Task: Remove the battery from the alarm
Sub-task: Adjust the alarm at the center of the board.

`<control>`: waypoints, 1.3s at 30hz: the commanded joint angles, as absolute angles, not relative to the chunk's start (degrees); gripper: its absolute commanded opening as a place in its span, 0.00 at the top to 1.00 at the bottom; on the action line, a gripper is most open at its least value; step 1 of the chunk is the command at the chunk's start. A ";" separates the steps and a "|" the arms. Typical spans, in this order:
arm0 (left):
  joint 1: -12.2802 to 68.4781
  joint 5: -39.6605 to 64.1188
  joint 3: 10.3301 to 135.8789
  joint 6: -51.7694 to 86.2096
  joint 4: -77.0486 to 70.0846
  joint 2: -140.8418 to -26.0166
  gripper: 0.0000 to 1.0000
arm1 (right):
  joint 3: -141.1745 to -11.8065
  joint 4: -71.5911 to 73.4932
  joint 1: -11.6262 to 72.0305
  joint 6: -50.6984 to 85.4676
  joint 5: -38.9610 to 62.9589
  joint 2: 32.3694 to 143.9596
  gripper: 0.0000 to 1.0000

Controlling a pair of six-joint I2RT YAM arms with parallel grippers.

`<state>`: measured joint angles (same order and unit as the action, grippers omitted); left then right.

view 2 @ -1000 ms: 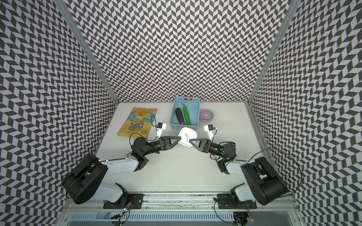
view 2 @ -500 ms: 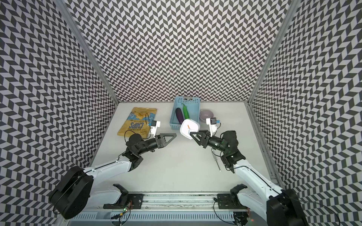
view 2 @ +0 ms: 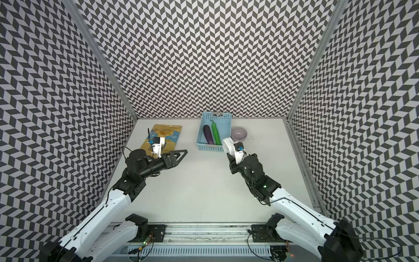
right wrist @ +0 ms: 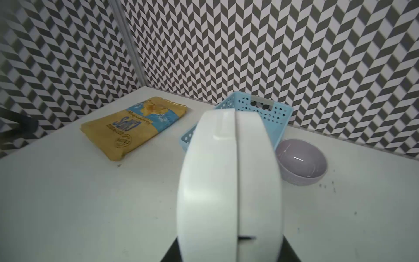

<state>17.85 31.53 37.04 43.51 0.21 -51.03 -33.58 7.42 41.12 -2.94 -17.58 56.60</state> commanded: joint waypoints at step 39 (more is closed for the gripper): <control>33.95 31.42 36.32 52.73 -13.94 -65.50 0.07 | -24.16 89.80 76.19 -81.89 -67.59 93.43 0.70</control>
<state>32.69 34.02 34.74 52.66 -12.88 -66.11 -22.79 75.48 75.96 -74.74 -66.35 91.44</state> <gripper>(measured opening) 0.936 0.432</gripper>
